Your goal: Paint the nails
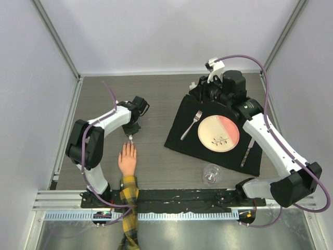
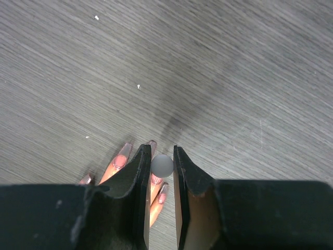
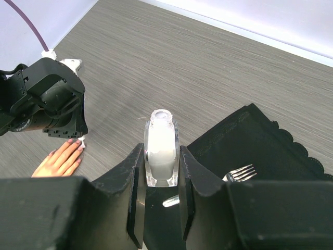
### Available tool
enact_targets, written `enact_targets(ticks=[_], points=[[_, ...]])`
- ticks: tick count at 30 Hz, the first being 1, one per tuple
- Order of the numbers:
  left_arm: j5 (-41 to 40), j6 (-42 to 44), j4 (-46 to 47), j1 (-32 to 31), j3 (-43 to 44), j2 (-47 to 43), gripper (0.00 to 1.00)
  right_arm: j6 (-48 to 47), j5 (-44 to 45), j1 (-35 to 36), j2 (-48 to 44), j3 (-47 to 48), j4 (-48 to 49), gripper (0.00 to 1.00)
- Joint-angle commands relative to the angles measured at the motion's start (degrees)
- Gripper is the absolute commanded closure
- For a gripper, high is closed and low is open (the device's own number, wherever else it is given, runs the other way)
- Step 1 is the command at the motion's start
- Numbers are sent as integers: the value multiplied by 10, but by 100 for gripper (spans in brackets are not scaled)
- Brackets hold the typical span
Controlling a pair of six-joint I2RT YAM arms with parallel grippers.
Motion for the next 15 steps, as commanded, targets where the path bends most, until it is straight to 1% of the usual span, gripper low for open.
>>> enact_targets(ticks=[1, 15], points=[[-11, 9, 12, 5, 24, 6, 100, -11, 4, -1, 3, 27, 30, 100], [-10, 15, 15, 9, 31, 13, 100, -16, 8, -1, 8, 33, 28, 100]])
